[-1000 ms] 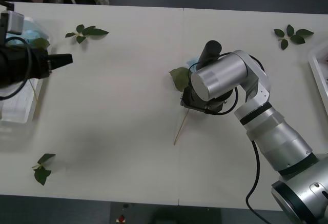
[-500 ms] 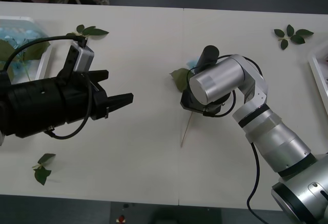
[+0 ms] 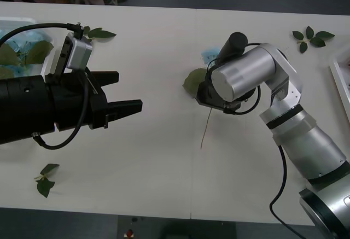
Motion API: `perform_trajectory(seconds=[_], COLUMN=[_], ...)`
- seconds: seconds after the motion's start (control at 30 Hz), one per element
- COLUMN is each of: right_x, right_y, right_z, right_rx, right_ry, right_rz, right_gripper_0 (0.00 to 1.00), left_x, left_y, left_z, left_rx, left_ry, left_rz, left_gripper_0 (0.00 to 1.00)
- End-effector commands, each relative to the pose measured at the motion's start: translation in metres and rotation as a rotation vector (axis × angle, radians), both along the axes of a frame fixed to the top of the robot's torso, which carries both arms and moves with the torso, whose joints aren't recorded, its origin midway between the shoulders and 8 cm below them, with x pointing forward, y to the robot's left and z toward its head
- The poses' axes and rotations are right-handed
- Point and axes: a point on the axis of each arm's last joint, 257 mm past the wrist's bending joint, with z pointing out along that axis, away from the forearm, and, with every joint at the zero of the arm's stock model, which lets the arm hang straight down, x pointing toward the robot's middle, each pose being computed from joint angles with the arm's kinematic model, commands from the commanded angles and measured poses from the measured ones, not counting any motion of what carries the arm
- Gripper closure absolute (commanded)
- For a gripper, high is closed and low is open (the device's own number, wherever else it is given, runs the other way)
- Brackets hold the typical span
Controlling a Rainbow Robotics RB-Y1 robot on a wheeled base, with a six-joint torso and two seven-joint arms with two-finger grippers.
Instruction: Put the red flowers into the right box and the blue flowers into the left box
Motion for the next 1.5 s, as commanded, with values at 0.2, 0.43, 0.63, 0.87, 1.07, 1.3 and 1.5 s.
perform_trajectory(seconds=[0.2, 0.43, 0.63, 0.87, 1.07, 1.3, 1.5], right_x=[0.009, 0.002, -0.021, -0.055, -0.085, -0.092, -0.093], right_y=[0.017, 0.045, 0.081, 0.122, 0.141, 0.146, 0.146], right_z=[0.111, 0.182, 0.247, 0.314, 0.351, 0.358, 0.359], right_rx=[0.044, 0.146, 0.374, 0.654, 0.825, 0.868, 0.886], right_ry=[-0.235, -0.410, -0.603, -0.765, -0.810, -0.817, -0.807], right_rz=[0.225, 0.570, 0.795, 0.908, 0.976, 0.987, 0.982], right_gripper_0=[1.00, 1.00, 1.00, 1.00, 1.00, 1.00, 1.00], left_x=[-0.007, -0.007, -0.007, -0.005, 0.003, 0.025, 0.039], left_y=[-0.009, -0.009, -0.009, -0.011, -0.014, -0.028, -0.043], left_z=[0.013, 0.013, 0.013, 0.017, 0.037, 0.052, 0.067], left_rx=[0.004, 0.004, 0.004, -0.044, -0.163, -0.201, -0.235], left_ry=[-0.055, -0.055, -0.055, -0.026, 0.066, 0.095, 0.106], left_rz=[-0.038, -0.038, -0.038, -0.036, -0.060, -0.093, -0.115], left_gripper_0=[0.00, 0.00, 0.00, 0.00, 0.00, 0.00, 0.00])
